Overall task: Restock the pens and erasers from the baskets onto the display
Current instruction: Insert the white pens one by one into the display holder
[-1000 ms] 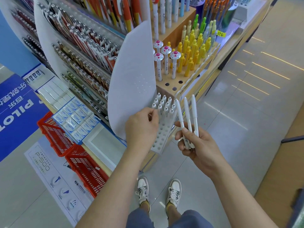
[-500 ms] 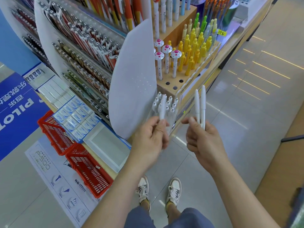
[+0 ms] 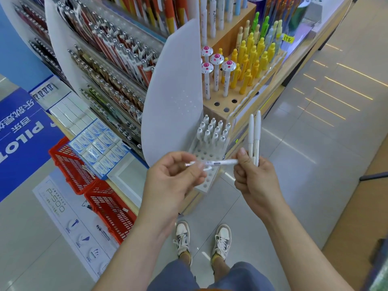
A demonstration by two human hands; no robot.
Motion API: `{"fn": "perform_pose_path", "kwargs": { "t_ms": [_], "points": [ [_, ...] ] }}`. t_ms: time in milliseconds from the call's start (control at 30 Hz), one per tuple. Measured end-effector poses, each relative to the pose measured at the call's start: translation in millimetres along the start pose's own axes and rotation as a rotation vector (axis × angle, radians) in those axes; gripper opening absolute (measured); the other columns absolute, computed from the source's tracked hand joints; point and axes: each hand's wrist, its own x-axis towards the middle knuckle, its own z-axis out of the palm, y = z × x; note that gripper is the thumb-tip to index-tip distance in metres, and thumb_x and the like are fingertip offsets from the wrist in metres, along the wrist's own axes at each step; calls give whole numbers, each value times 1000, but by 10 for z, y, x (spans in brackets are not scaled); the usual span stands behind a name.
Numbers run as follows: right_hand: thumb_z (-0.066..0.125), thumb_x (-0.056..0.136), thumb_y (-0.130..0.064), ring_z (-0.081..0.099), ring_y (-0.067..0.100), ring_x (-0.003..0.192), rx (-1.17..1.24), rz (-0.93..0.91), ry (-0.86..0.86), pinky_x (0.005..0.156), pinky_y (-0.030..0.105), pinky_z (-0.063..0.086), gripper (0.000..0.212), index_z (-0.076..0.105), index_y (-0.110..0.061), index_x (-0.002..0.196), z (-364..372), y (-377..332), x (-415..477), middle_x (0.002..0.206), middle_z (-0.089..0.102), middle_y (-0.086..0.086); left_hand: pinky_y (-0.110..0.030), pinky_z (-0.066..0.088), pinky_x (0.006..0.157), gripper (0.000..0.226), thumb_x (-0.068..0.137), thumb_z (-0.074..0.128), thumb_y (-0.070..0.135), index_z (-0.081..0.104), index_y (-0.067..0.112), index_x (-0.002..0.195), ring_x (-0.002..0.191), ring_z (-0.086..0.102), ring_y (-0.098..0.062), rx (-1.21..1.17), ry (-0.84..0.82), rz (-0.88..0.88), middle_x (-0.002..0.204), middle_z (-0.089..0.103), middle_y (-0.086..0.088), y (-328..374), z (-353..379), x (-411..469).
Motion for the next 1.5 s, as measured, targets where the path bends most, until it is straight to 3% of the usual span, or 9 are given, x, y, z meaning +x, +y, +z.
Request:
{"fn": "perform_pose_path", "kwargs": {
  "t_ms": [67,233,367,533,600,700,833,1100,1500],
  "points": [
    [52,97,-27,19,8,44,-42,25,-15,38,18,18,23,56,-10,81,18,17,8,53,32,-3,-21,54,61,19,64,74,17,68,11,81,64,69,-18,-47,80,52,71,72,-7,35,16,12],
    [49,99,-32,15,10,45,-58,65,97,38,20,14,26,62,-11,94,-101,-9,102,55,21,-4,-29,58,64,13,82,71,20,68,33,83,65,70,-13,335,205,381,70,72,7,84,0,110],
    [50,99,-30,16,11,48,-82,87,119,38,20,14,25,62,-9,100,-186,4,145,58,24,-2,-37,58,68,13,84,70,25,67,38,82,65,68,-7,587,167,443,67,68,12,-78,52,330],
    [52,98,-19,37,12,55,-172,94,112,48,23,25,16,65,-11,99,-163,100,121,75,56,4,-40,59,67,26,85,70,20,66,44,75,64,69,-12,465,238,432,68,69,13,-1,57,393],
    [53,97,-18,49,13,66,-202,97,112,53,24,34,12,65,-16,96,-155,129,108,93,69,4,-39,59,65,23,85,70,20,66,42,77,63,69,-12,442,263,495,70,69,12,54,-25,363],
    [53,98,-20,62,17,87,-184,97,100,69,30,50,14,66,-17,99,-146,167,123,110,71,3,-36,59,64,12,84,70,27,67,38,80,63,68,-11,512,233,530,69,68,11,1,-43,340],
    [51,99,-20,66,25,105,-148,109,67,88,41,52,17,68,-17,98,-139,194,157,114,70,7,-32,52,63,6,81,71,25,67,26,86,61,60,-6,702,210,597,65,64,12,-214,47,460],
    [50,99,-19,68,21,104,-125,130,37,90,43,54,21,67,-11,108,-173,195,169,115,70,5,-36,47,54,11,85,65,27,67,17,81,57,57,-15,991,115,677,62,62,5,-529,153,673],
    [49,99,-18,67,21,106,-55,163,15,93,47,52,25,64,-6,115,-173,206,149,118,69,5,-30,46,48,9,85,64,24,66,16,83,58,57,-21,1113,-8,737,66,61,2,-623,326,833]
  ]
}}
